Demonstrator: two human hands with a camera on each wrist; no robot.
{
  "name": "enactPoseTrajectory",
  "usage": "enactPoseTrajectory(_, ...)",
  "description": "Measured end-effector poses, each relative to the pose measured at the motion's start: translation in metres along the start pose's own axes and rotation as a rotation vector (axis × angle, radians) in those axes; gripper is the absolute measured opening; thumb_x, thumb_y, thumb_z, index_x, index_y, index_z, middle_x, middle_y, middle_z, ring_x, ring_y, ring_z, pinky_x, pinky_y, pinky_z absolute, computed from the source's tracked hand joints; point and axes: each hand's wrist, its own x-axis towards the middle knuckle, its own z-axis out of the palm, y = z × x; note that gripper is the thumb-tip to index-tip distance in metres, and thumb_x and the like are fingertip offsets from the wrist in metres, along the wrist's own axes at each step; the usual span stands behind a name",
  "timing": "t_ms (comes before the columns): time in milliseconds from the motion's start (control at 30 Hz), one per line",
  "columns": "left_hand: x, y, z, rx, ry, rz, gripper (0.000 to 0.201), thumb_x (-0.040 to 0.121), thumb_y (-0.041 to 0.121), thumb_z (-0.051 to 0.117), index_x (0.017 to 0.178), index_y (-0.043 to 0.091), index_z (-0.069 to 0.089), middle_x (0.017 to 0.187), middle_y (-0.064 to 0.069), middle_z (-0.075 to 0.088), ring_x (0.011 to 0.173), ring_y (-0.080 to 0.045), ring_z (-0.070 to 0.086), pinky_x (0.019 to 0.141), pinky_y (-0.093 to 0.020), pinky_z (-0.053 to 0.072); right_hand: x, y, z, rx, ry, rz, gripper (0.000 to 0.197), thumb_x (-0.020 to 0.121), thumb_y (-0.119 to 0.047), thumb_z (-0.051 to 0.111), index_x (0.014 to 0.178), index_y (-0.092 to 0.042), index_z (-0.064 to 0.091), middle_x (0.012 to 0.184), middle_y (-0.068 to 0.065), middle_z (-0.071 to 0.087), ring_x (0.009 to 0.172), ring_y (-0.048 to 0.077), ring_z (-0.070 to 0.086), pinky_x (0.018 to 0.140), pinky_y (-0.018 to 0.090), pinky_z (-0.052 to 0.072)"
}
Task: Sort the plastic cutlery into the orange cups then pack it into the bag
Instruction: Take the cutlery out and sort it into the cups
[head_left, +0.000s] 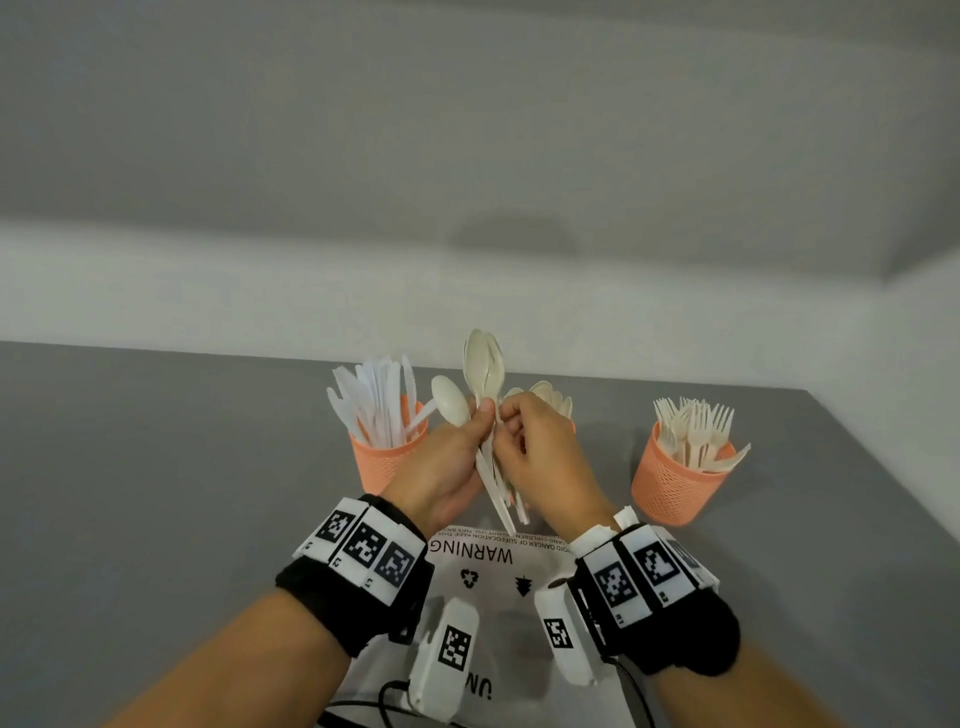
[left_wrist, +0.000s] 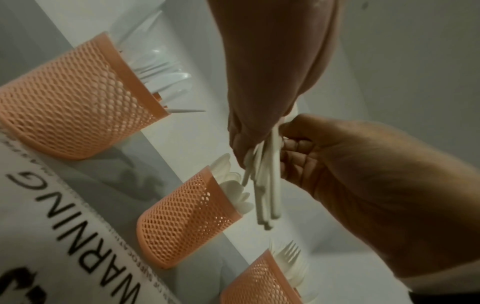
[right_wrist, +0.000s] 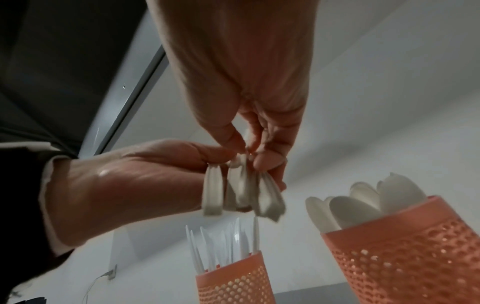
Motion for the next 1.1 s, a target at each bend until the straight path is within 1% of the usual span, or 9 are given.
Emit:
enactPoseTrajectory(100, 0.002, -0.006, 0.007, 0.066, 0.011, 0.06, 0.027, 0.101, 0.012, 0.034, 0.116, 0.008, 0.056, 0.094, -0.006, 0.073, 0.09, -0.015, 0.07, 0.08, -0.026, 0.057, -0.002, 0.004, -0.009, -0.031, 0.044, 0.023, 0.013, 0.09, -0.009, 0.046, 0.081, -0.001, 0.052, 0.065, 0.008, 0.051, 0.056, 0.017, 0.044, 0.059, 0.037, 0.042)
enactPoseTrajectory(233, 0.007, -0.012, 0.017, 0.168, 0.007, 0.083, 0.03, 0.098, 0.006, 0.039, 0.096, 0.011, 0.068, 0.091, -0.021, 0.064, 0.085, -0.033, 0.054, 0.068, -0.036, 0.05, -0.008, 0.005, -0.028, 0.139, 0.014, 0.11, 0.011, 0.092, -0.007, 0.043, 0.081, -0.005, 0.044, 0.065, 0.011, 0.053, 0.048, 0.016, 0.054, 0.052, 0.033, 0.047)
enactPoseTrajectory(367, 0.015, -0.017, 0.02, 0.165, 0.039, 0.024, 0.023, 0.097, 0.006, 0.042, 0.085, 0.001, 0.061, 0.073, -0.014, 0.053, 0.059, -0.017, 0.059, 0.065, -0.031, 0.053, -0.013, 0.015, -0.057, 0.255, 0.094, 0.096, 0.014, 0.092, -0.006, 0.044, 0.08, -0.012, 0.043, 0.069, 0.008, 0.055, 0.054, 0.006, 0.053, 0.051, 0.012, 0.042)
enactPoseTrajectory(500, 0.019, -0.027, 0.023, 0.165, 0.01, -0.003, 0.018, 0.096, 0.008, 0.044, 0.087, 0.004, 0.059, 0.065, -0.002, 0.054, 0.049, -0.006, 0.052, 0.054, -0.022, 0.045, -0.011, 0.049, -0.103, 0.194, 0.374, 0.139, 0.02, 0.09, -0.008, 0.046, 0.076, -0.022, 0.042, 0.064, 0.006, 0.05, 0.062, 0.022, 0.049, 0.059, 0.033, 0.041)
enactPoseTrajectory(600, 0.022, -0.033, 0.029, 0.137, -0.05, -0.049, 0.021, 0.096, 0.008, 0.042, 0.085, 0.001, 0.059, 0.055, 0.002, 0.058, 0.047, -0.003, 0.053, 0.048, -0.016, 0.046, -0.011, 0.085, -0.135, 0.006, 0.525, 0.186, 0.009, 0.088, -0.004, 0.047, 0.083, -0.011, 0.047, 0.064, 0.008, 0.055, 0.064, 0.03, 0.056, 0.06, 0.033, 0.044)
enactPoseTrajectory(733, 0.029, -0.044, 0.034, 0.227, -0.015, -0.06, 0.019, 0.094, 0.015, 0.049, 0.086, 0.003, 0.062, 0.059, -0.001, 0.053, 0.047, -0.007, 0.052, 0.05, -0.02, 0.046, -0.012, 0.121, -0.136, -0.187, 0.48, 0.283, 0.007, 0.085, 0.0, 0.048, 0.086, 0.003, 0.054, 0.076, 0.026, 0.063, 0.069, 0.039, 0.062, 0.067, 0.045, 0.05)
enactPoseTrajectory(867, 0.033, -0.051, 0.038, 0.223, -0.08, -0.116, 0.016, 0.083, 0.025, 0.062, 0.086, 0.009, 0.06, 0.06, -0.002, 0.046, 0.055, -0.015, 0.044, 0.056, -0.028, 0.04, -0.014, 0.138, -0.115, -0.193, 0.404, 0.339, 0.009, 0.083, 0.001, 0.05, 0.079, 0.005, 0.056, 0.075, 0.027, 0.062, 0.064, 0.037, 0.059, 0.063, 0.042, 0.05)
enactPoseTrajectory(1000, 0.031, -0.052, 0.05, 0.177, -0.126, -0.072, 0.025, 0.08, 0.02, 0.06, 0.101, 0.01, 0.051, 0.057, 0.004, 0.044, 0.05, -0.011, 0.034, 0.048, -0.022, 0.037, -0.007, 0.138, -0.113, -0.261, 0.248, 0.396, 0.022, 0.084, -0.002, 0.051, 0.064, 0.005, 0.058, 0.068, 0.019, 0.061, 0.059, 0.027, 0.052, 0.06, 0.035, 0.037)
enactPoseTrajectory(1100, 0.033, -0.052, 0.051, 0.155, -0.104, -0.075, 0.012, 0.085, 0.015, 0.056, 0.092, 0.009, 0.048, 0.059, 0.002, 0.043, 0.045, -0.009, 0.034, 0.045, -0.021, 0.036, -0.004, 0.125, -0.12, -0.285, 0.271, 0.387, 0.018, 0.084, 0.0, 0.05, 0.094, 0.006, 0.064, 0.105, 0.02, 0.06, 0.09, 0.03, 0.057, 0.075, 0.025, 0.037)
